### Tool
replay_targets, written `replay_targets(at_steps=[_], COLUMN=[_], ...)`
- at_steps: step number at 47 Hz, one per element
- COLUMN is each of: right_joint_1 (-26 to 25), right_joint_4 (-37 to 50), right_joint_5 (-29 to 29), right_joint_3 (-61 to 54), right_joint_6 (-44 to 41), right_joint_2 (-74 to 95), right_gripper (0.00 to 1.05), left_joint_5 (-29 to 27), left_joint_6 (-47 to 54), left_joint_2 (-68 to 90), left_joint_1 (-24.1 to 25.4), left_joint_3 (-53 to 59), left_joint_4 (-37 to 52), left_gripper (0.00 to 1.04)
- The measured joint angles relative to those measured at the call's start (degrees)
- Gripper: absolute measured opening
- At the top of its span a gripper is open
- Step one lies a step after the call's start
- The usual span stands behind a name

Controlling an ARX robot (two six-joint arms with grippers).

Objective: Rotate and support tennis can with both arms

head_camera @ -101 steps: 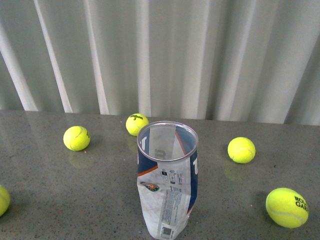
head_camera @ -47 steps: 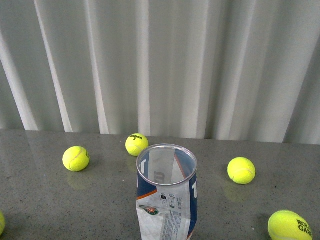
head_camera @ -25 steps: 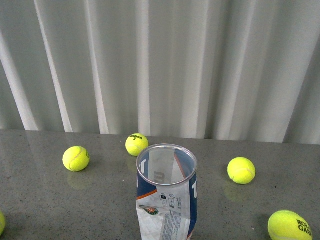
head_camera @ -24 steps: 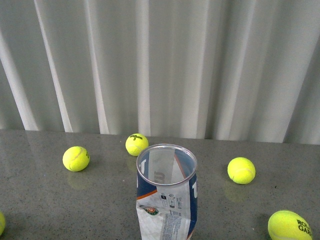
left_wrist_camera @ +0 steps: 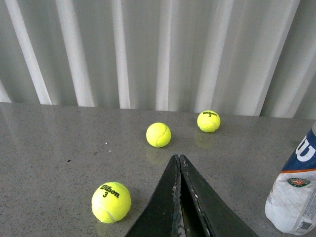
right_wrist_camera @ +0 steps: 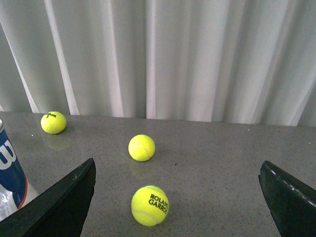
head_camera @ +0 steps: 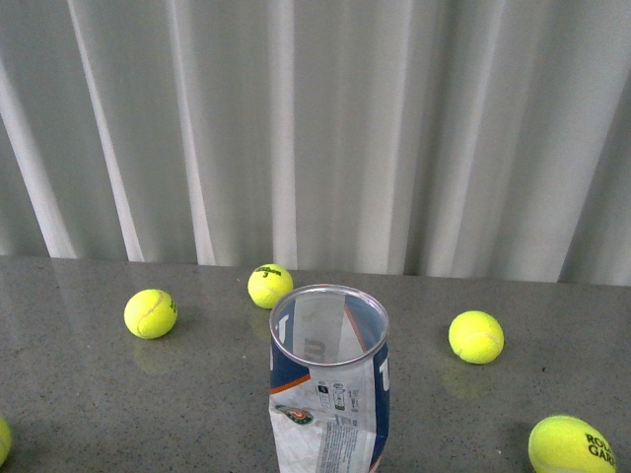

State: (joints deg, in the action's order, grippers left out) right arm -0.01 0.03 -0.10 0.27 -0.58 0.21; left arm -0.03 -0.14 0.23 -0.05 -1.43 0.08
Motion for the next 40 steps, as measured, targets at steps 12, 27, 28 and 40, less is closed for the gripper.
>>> replay_targets(at_steps=[12,27,28,40], right_joint_1=[0.00,0.00,0.00,0.00], right_joint_4=[0.00,0.00,0.00,0.00], right_joint_5=[0.00,0.00,0.00,0.00], right_joint_3=[0.00,0.00,0.00,0.00], right_joint_6=[0.00,0.00,0.00,0.00], right_joint_2=[0.00,0.00,0.00,0.00], right_gripper=[0.98,0.98,0.98,0.98], left_joint_5=[0.00,0.00,0.00,0.00], left_joint_6=[0.00,0.00,0.02,0.02], left_joint_2=[-0.02,-0.02,-0.02,-0.02], left_joint_1=[0.00,0.00,0.00,0.00], left_joint_3=[0.00,0.00,0.00,0.00], left_joint_4=[0.00,0.00,0.00,-0.02], left_gripper=[0.47,0.97,0.99,0.98])
